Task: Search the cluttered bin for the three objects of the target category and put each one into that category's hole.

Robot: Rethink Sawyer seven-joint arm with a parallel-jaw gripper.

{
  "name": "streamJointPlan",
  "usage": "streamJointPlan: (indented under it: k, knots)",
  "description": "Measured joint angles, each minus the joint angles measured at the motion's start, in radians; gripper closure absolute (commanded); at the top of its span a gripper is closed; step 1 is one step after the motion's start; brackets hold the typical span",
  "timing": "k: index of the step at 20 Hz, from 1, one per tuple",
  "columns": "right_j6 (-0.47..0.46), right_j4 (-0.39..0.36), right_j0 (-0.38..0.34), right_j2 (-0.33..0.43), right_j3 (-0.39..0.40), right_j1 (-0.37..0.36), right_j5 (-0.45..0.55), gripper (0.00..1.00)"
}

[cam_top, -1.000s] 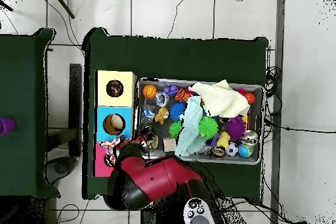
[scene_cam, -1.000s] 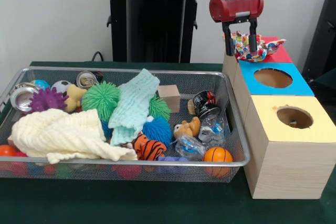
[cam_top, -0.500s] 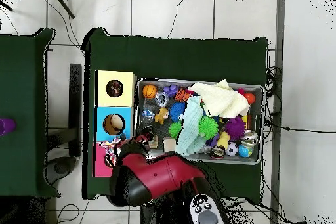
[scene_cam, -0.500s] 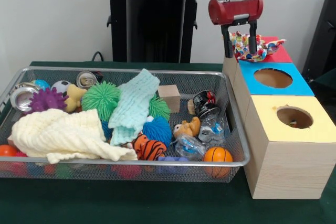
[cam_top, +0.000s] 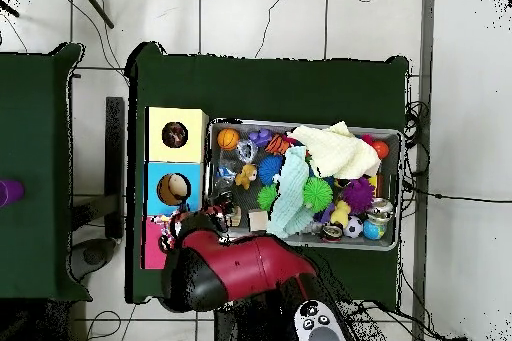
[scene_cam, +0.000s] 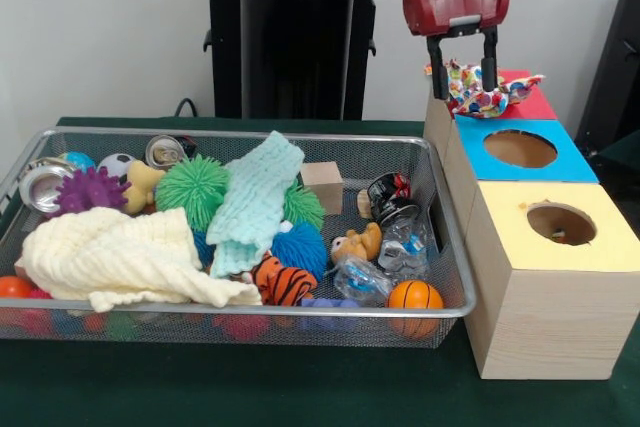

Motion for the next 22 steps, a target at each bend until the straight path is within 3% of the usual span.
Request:
streamJointPlan:
  k: [7, 8, 22]
  knots:
    - [0.0, 0.042, -0.006, 0.006, 0.065, 0.009, 0.0, 0.0]
    - [0.0, 0.052, -0.009, 0.007, 0.085, 0.017, 0.0, 1.0]
    - [0.0, 0.069, -0.017, 0.023, 0.115, 0.03, 0.0, 1.0]
